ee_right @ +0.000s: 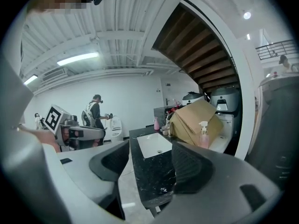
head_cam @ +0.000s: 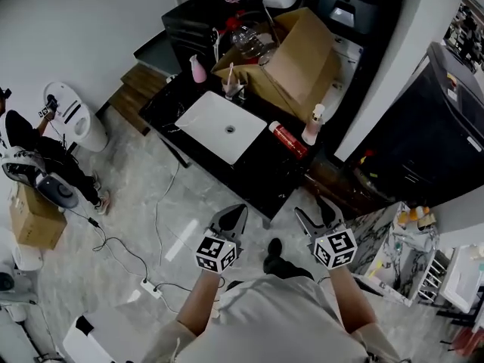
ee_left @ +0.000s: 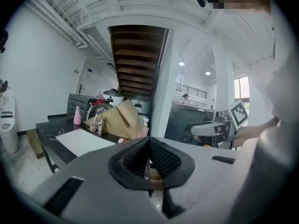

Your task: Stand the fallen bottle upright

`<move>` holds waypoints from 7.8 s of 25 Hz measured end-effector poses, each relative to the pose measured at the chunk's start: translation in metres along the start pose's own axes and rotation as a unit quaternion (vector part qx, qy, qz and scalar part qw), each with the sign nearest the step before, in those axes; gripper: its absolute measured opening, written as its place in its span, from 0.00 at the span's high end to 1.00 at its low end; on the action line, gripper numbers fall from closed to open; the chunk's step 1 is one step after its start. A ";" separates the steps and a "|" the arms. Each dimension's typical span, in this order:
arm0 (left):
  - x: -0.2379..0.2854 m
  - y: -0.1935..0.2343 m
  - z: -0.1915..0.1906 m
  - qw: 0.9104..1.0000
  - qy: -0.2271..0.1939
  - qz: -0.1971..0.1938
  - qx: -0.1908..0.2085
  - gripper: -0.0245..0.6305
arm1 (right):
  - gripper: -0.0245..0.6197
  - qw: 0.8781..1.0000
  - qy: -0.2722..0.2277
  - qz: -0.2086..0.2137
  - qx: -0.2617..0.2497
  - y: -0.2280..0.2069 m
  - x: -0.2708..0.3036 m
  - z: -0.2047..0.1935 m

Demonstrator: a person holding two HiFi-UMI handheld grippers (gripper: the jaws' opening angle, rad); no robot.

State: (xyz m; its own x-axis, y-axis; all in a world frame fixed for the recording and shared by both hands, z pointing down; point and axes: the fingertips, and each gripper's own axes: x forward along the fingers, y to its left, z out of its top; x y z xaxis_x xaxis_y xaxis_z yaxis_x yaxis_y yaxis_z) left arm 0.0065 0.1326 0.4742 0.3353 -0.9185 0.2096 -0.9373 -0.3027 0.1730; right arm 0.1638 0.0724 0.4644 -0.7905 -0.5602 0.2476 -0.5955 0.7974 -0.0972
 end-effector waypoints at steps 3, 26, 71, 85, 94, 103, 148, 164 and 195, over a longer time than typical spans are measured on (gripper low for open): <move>0.025 0.011 0.006 1.000 0.004 0.006 -0.004 0.95 | 0.52 1.000 0.004 0.008 0.003 -0.021 0.021 0.006; 0.128 0.047 0.018 0.998 0.035 0.051 -0.019 0.95 | 0.52 0.998 0.024 0.053 0.017 -0.121 0.111 0.013; 0.245 0.201 0.004 0.984 0.117 -0.129 -0.023 0.95 | 0.49 0.985 0.145 -0.087 -0.016 -0.163 0.284 -0.007; 0.287 0.221 -0.016 0.978 0.139 -0.155 -0.029 0.95 | 0.48 0.969 0.234 -0.072 -0.033 -0.184 0.339 -0.062; 0.308 0.230 -0.027 0.975 0.150 -0.162 -0.032 0.95 | 0.48 0.939 0.330 -0.053 -0.079 -0.198 0.373 -0.110; 0.319 0.245 -0.043 0.972 0.163 -0.162 -0.038 0.95 | 0.48 0.906 0.411 -0.037 -0.093 -0.210 0.395 -0.152; 0.302 0.297 -0.060 0.972 0.176 -0.146 -0.046 0.95 | 0.49 0.865 0.490 0.027 -0.102 -0.212 0.417 -0.190; 0.288 0.264 -0.046 0.973 0.164 -0.160 -0.029 0.95 | 0.49 0.902 0.421 -0.013 -0.098 -0.209 0.387 -0.143; 0.259 0.236 -0.026 0.976 0.151 -0.155 -0.004 0.95 | 0.49 0.972 0.212 -0.092 -0.044 -0.205 0.371 -0.052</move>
State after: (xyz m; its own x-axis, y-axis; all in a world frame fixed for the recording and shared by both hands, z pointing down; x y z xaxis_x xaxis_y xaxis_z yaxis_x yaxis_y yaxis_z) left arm -0.1253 -0.1699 0.5946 0.6161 -0.6658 0.4209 -0.7864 -0.5508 0.2797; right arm -0.0005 -0.2870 0.6264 -0.5306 -0.5666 0.6305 -0.6921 0.7190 0.0637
